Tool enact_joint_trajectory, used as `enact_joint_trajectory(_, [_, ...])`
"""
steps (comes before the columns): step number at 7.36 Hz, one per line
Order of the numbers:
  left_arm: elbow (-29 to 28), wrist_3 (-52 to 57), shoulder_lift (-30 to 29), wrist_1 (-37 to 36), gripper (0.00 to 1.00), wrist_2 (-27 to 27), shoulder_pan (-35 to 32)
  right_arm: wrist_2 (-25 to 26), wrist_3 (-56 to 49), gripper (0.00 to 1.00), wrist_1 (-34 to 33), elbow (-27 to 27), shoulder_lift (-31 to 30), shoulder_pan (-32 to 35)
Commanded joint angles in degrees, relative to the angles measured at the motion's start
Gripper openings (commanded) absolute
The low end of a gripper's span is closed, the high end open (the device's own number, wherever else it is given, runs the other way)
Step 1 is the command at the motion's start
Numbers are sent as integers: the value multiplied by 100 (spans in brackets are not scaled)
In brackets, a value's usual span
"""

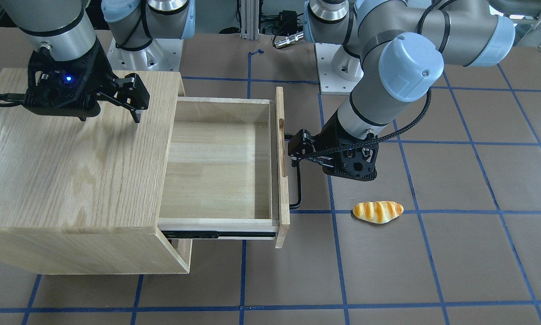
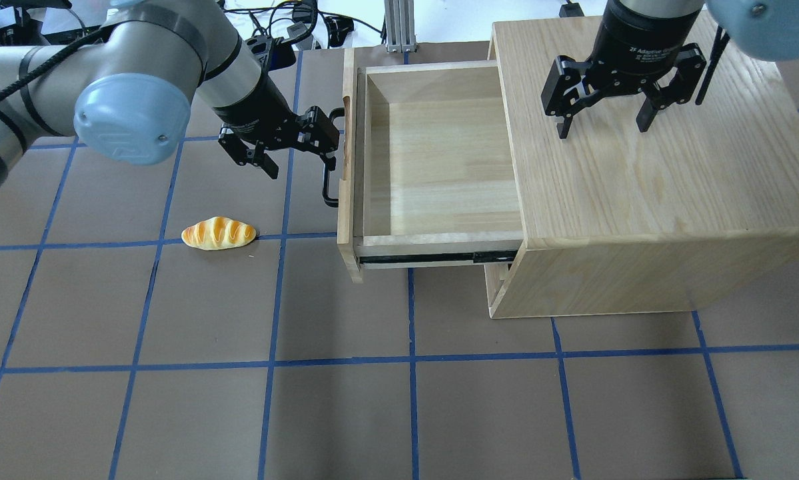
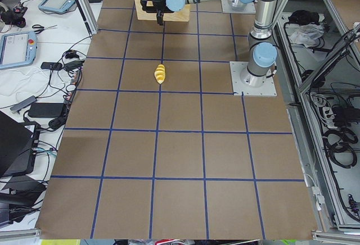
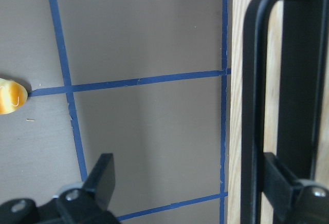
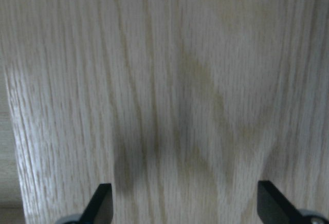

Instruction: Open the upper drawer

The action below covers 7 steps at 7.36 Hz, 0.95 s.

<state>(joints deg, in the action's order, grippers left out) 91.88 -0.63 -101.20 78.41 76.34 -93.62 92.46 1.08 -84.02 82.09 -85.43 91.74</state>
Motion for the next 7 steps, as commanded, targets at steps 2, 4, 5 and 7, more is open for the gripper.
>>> enact_joint_trajectory(2, [-353, 1, 301, 654, 100, 99, 45, 0, 6, 100, 0, 0, 0, 2])
enact_joint_trajectory(4, [-801, 428, 705, 1498, 100, 574, 491, 0, -2, 100, 0, 0, 0, -6])
enact_joint_trajectory(5, [-873, 606, 925, 1624, 100, 1253, 546, 0, 6, 100, 0, 0, 0, -7])
enact_joint_trajectory(7, [-795, 704, 1120, 1608, 100, 1533, 520, 0, 6, 100, 0, 8, 0, 2])
